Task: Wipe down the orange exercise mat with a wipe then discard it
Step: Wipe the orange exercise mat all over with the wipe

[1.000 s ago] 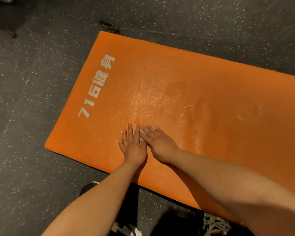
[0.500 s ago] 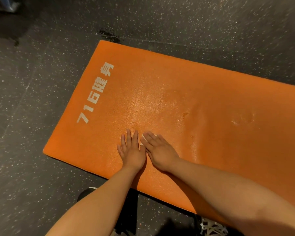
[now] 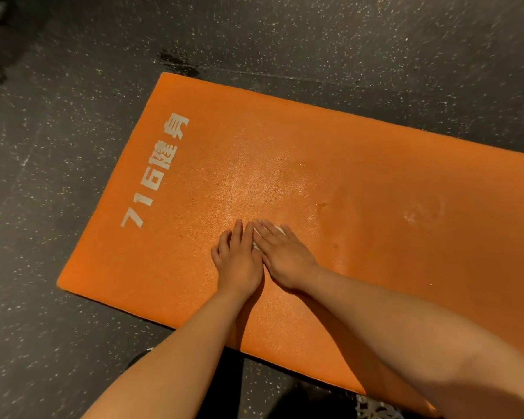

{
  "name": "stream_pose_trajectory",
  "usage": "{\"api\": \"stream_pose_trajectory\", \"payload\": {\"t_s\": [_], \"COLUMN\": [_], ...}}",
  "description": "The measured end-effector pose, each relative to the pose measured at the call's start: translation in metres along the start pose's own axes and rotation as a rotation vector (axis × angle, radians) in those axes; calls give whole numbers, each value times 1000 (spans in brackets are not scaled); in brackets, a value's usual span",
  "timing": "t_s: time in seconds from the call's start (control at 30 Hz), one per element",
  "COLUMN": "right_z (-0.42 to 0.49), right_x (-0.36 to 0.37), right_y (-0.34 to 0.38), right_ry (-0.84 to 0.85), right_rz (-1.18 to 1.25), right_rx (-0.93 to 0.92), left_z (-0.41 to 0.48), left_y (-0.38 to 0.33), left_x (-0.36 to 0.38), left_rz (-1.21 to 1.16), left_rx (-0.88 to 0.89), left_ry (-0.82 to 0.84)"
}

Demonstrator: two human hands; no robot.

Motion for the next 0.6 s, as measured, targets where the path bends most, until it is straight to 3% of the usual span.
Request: {"api": "stream_pose_trajectory", "payload": {"t_s": [0.07,0.23,0.3,0.5,0.6], "right_z": [8,28,30,29,35], "right_x": [-6,-23,-18,-5,-15], "right_y": [-20,-51,-34,-11,-29], "right_ry": [-34,-167,-167,-57,-86], "right_rz": [-12,72,126,20,-12], "right_rx": [56,458,438,38,185], "left_z": [6,5,4,4,4], "left_y": [0,6,7,12,14], "left_x": [1,11,15,17,17], "left_rz": [-1,-28,-54,-135,-132], "left_rx": [17,12,23,36,53], "left_ry": [28,18,-15,-21,1]}}
Point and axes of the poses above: each hand's wrist, its own z-axis towards the middle knuckle, its own x-axis out of the palm, y = z × x, the point moved 3 cm from there along z, towards the middle knuckle, and after that the axes turned 3 degrees about x, right-handed, at the moved point
